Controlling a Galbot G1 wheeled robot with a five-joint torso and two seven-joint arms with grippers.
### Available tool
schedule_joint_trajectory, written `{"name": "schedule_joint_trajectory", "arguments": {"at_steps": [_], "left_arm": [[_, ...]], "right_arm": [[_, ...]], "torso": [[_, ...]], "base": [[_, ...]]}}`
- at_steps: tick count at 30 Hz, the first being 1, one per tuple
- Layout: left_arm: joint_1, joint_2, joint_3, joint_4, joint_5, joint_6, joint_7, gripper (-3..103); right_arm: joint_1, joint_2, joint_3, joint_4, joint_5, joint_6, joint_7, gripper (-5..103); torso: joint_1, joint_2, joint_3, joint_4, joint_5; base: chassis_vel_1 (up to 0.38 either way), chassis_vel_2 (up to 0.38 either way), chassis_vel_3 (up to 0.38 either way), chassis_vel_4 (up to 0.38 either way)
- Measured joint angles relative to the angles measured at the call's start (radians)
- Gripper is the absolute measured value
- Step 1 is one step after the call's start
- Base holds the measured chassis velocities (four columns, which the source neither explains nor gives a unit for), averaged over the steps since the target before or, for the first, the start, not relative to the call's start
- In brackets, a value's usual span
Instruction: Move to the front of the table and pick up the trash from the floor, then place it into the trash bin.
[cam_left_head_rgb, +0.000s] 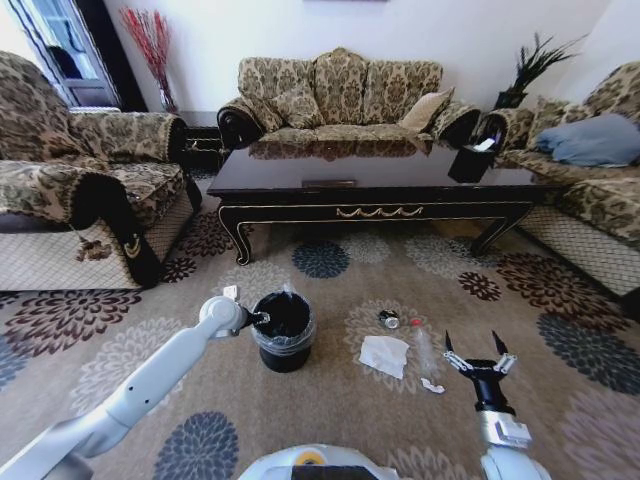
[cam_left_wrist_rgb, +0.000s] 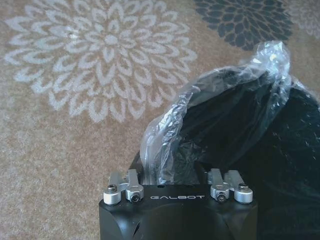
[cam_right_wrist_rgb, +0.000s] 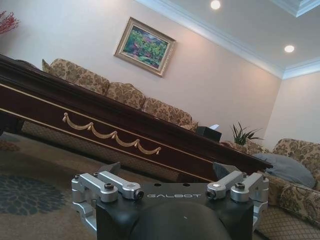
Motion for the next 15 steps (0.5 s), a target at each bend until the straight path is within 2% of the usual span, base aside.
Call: {"name": "schedule_joint_trajectory", "arguments": {"at_steps": [1,2,5,7,11,12,15], "left_arm": [[0.001,0.000,0.002,-0.001,0.002,-0.001,-0.003,54],[0.001,0.000,0.002,-0.001,0.002,-0.001,-0.003,54],[0.006,0.013,0.007,-0.024,0.004,-0.004,-0.006,37],[0.007,0.018,0.007,-0.034,0.003,-0.004,-0.010,37],[0.009,0.048,0.007,-0.059,0.001,-0.004,-0.017,16],[0.009,0.048,0.007,-0.059,0.001,-0.004,-0.017,16],[0.013,0.066,0.003,-0.063,0.000,-0.001,-0.021,6]], "right_arm": [[0.001,0.000,-0.001,-0.001,-0.001,-0.001,0.002,100],[0.001,0.000,-0.001,-0.001,-0.001,-0.001,0.002,100],[0.005,0.000,0.000,-0.008,-0.006,0.001,0.004,100],[0.007,-0.001,0.000,-0.013,-0.007,0.003,0.004,100],[0.009,-0.002,-0.001,-0.022,-0.008,0.007,0.004,100],[0.009,-0.002,-0.001,-0.022,-0.008,0.007,0.004,100],[0.011,-0.002,-0.003,-0.024,-0.008,0.008,0.004,100]], "torso": [[0.000,0.000,0.000,0.0003,0.0005],[0.000,0.000,0.000,0.0003,0.0005],[0.000,0.000,0.000,0.0003,-0.0008],[0.000,0.000,0.000,0.0001,-0.0008],[0.000,0.000,0.000,-0.0002,-0.0005],[0.000,0.000,0.000,-0.0002,-0.0005],[0.000,0.000,0.000,-0.0001,-0.0007]], "base": [[0.000,0.000,0.000,0.000],[0.000,0.000,0.000,0.000],[0.000,0.000,0.000,0.000],[0.000,0.000,0.000,0.000],[0.000,0.000,0.000,0.000],[0.000,0.000,0.000,0.000],[0.000,0.000,0.000,0.000]]}}
